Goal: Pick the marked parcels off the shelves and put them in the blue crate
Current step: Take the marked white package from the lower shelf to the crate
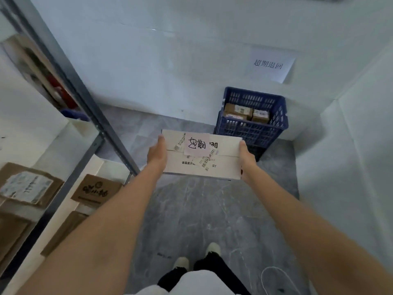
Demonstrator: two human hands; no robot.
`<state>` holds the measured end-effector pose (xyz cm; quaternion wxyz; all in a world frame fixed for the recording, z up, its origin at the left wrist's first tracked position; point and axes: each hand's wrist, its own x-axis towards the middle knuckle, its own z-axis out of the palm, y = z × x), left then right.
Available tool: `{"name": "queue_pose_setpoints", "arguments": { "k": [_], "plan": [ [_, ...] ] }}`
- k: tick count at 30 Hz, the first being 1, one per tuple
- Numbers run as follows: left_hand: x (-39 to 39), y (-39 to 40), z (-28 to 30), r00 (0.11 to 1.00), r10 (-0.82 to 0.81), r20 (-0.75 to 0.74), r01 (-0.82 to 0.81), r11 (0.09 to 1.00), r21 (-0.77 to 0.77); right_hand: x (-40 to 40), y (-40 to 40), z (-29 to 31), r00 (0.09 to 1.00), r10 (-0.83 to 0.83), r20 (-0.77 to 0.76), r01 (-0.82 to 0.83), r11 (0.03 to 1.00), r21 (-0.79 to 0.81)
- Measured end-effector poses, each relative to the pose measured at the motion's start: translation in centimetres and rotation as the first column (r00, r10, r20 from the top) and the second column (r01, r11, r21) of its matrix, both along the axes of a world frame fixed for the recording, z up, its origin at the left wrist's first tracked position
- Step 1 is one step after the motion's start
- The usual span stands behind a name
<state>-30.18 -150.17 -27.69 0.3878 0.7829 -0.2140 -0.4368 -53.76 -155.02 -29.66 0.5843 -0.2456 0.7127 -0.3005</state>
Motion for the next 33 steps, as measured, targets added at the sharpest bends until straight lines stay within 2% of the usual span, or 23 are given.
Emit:
{"name": "queue_pose_setpoints", "arguments": {
  "k": [5,13,22,25,28,33],
  "plan": [
    [-5.2,-6.4,-0.7,0.997,-0.081,-0.008,0.081,0.997,0.012,-5.5,-5.1,-0.4,0.997,-0.083,-0.005,0.083,0.996,-0.018],
    [-11.9,-15.2,-2.0,0.99,-0.144,-0.003,0.144,0.988,0.055,-12.9,-13.3,-2.8,0.994,-0.104,-0.014,0.105,0.994,0.032],
    [-15.7,-28.3,-4.2,0.962,-0.271,-0.023,0.272,0.96,0.066,-16.9,-24.2,-4.8,0.987,-0.157,-0.038,0.159,0.986,0.046],
    [-16.6,-32.6,-5.2,0.951,-0.298,-0.083,0.303,0.951,0.066,-17.9,-27.5,-5.7,0.98,-0.197,-0.033,0.199,0.977,0.078],
    [-17.7,-36.2,-5.9,0.938,-0.339,-0.08,0.344,0.936,0.077,-19.0,-30.5,-6.7,0.979,-0.197,-0.044,0.201,0.973,0.11],
    [-20.1,-40.7,-7.6,0.935,-0.334,-0.122,0.349,0.926,0.142,-21.2,-34.4,-8.5,0.978,-0.207,-0.036,0.21,0.966,0.15]
  ]
}}
